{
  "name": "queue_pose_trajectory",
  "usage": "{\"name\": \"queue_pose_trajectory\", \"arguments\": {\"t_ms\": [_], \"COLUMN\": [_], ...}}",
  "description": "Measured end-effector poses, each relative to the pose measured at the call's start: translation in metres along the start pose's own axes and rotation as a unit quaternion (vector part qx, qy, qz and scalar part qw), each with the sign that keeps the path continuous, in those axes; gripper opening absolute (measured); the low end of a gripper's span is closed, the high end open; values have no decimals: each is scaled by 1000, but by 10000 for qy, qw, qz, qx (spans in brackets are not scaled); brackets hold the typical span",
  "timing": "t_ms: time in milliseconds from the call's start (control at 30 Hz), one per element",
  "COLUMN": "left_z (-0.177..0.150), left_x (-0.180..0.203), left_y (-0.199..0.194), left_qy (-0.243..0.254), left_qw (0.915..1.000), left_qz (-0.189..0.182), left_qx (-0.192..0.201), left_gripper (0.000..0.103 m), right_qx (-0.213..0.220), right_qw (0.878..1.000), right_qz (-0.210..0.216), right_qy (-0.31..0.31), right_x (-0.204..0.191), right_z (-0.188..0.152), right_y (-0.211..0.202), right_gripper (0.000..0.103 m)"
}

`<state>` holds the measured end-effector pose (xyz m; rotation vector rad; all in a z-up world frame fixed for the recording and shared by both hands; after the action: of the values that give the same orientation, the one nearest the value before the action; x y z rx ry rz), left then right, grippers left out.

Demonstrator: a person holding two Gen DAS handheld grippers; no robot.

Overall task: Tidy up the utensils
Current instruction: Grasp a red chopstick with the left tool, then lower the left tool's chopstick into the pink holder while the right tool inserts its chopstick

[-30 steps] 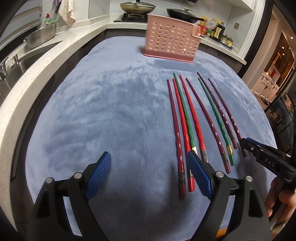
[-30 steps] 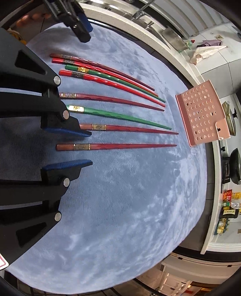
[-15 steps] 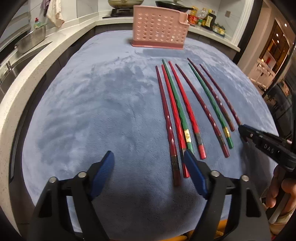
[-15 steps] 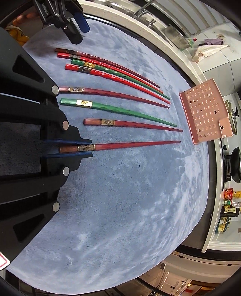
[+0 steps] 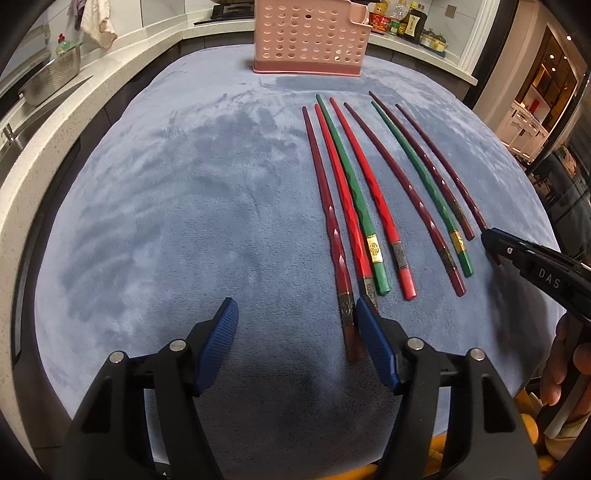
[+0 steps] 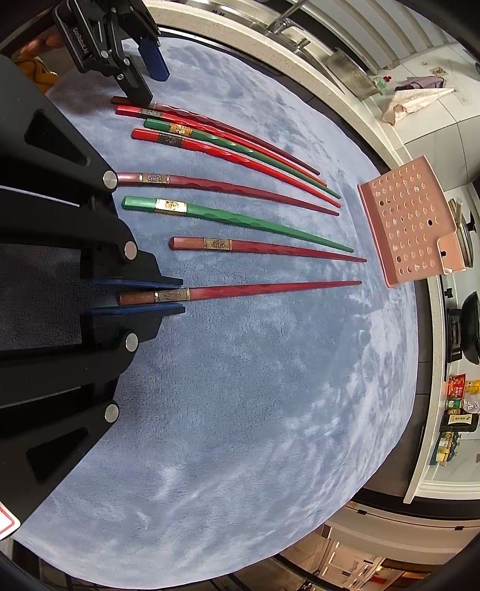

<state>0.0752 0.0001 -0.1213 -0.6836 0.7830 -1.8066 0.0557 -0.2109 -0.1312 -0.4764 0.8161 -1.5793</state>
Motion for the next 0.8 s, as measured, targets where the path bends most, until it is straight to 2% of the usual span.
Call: {"name": "queue_pose_trajectory", "arguments": {"t_ms": [167, 233, 433, 633, 733, 800], "left_z": [-3, -3, -4, -2, -1, 1], "left_x": [1, 0, 1, -7, -12, -15], "left_y": [1, 2, 4, 2, 1, -2], "left_qy": [75, 68, 112, -47, -159, -197], "left_qw": [10000, 10000, 9998, 9999, 9998, 9997], "left_qz": [-7, 48, 140, 58, 16, -5], "left_qx": [-4, -10, 13, 84, 112, 125], "left_gripper": [60, 53, 46, 20, 11, 11], "right_qx": [-2, -2, -2, 5, 17, 53], "right_qw": [10000, 10000, 10000, 10000, 10000, 9999], "right_qz": [-5, -4, -9, 5, 9, 9], "right_qy": [-9, -6, -10, -21, -66, -101], "right_x": [0, 0, -1, 1, -1, -1], "right_z": [-1, -1, -1, -2, 0, 2], "right_y": [0, 0, 1, 0, -2, -5], "right_gripper": [8, 8, 8, 7, 7, 7]}}
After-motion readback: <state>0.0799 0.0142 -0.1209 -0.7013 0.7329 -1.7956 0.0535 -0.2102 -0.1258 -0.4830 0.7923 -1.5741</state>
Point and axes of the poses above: each gripper's, at about its wrist camera, not at the fingertips, and y roughly the way its jaws point, x to its right, z to its top, the point moved 1 cm from there along y, roughly the way its jaws point, and after that the axes turned 10 degrees about x, right-handed, at the moved point
